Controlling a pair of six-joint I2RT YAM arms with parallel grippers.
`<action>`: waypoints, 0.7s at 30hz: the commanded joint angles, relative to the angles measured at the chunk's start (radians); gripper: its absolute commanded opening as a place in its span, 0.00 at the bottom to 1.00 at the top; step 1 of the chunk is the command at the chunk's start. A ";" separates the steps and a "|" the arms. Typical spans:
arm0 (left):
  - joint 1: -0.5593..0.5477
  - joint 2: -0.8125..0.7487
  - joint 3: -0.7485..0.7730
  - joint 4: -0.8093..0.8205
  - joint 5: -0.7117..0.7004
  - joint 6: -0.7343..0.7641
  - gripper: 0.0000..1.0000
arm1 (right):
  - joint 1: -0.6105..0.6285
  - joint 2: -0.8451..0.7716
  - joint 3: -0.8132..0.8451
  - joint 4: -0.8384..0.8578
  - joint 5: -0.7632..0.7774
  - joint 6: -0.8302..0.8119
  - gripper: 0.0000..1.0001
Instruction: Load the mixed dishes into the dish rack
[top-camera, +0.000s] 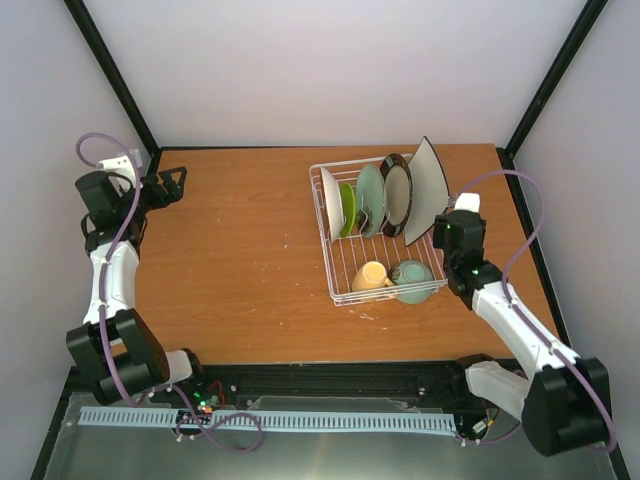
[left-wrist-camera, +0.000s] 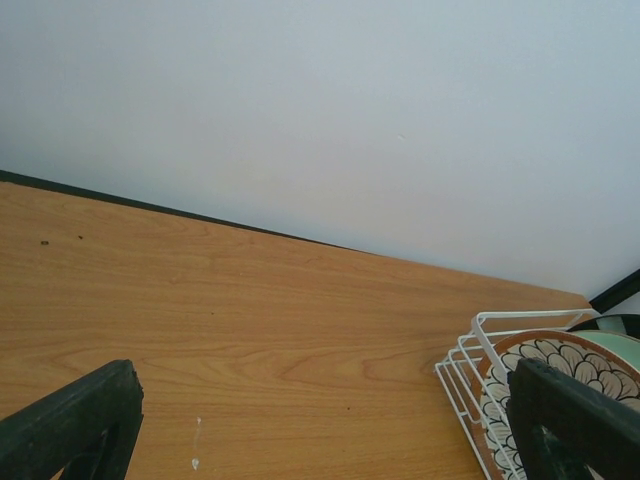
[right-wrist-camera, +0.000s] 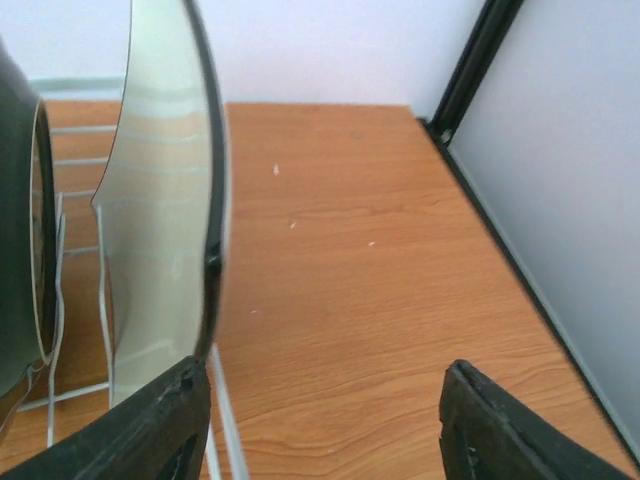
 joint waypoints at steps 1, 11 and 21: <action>0.007 -0.028 0.002 0.022 0.020 -0.027 1.00 | 0.003 -0.118 0.007 -0.067 0.100 0.048 0.64; 0.004 -0.071 0.006 0.040 0.135 -0.076 1.00 | 0.003 -0.405 0.116 -0.240 0.250 0.122 0.92; -0.193 -0.258 -0.073 -0.008 0.162 -0.008 1.00 | 0.003 -0.474 0.373 -0.353 -0.237 0.128 1.00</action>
